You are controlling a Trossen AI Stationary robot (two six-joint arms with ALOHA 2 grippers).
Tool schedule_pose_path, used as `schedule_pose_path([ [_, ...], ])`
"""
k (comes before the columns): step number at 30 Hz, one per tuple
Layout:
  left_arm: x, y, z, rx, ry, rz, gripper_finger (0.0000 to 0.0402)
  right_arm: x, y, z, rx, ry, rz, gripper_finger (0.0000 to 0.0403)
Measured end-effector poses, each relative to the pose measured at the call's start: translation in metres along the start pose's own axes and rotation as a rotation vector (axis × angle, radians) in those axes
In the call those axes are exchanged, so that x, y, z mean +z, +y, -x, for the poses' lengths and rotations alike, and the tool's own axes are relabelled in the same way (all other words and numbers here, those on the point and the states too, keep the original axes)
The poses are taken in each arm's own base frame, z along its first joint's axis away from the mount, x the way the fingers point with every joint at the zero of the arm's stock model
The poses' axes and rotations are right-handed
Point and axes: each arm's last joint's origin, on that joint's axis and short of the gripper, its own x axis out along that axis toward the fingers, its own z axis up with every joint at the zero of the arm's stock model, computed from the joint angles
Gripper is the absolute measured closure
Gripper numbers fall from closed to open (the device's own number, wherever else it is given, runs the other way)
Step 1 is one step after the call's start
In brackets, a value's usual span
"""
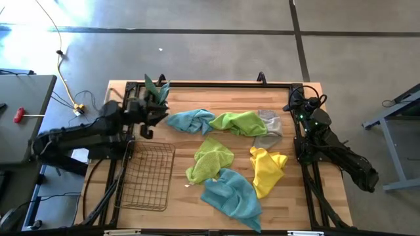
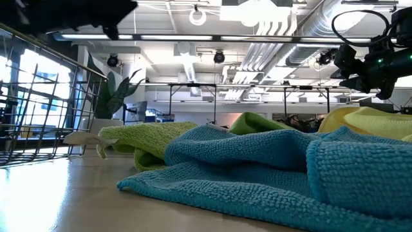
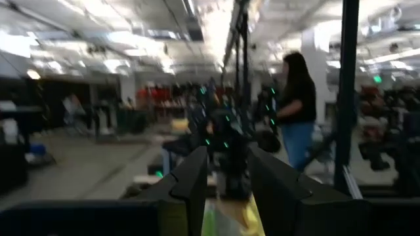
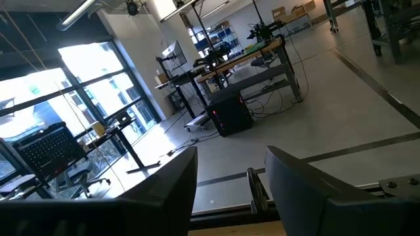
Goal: Fold microfiber towels
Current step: Prepare the table to fold the microfiber towel
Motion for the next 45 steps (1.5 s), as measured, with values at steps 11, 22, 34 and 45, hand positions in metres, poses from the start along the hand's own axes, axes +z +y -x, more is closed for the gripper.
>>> schedule_pose_path([
  [11,-0.016,-0.014,-0.083,-0.126,0.227,-0.026,0.03,0.0,0.0,0.0,0.0,0.0,-0.002,0.0231],
  [22,-0.064,-0.036,-0.142,0.119,0.668,-0.177,0.03,0.0,0.0,0.0,0.0,0.0,0.0,0.0231],
  [34,-0.117,-0.044,-0.208,0.253,0.903,-0.298,0.03,0.0,0.0,0.0,0.0,0.0,-0.001,0.0231],
  [45,-0.146,-0.022,-0.242,0.43,0.959,-0.381,0.03,0.0,0.0,0.0,0.0,0.0,0.0,0.0231],
])
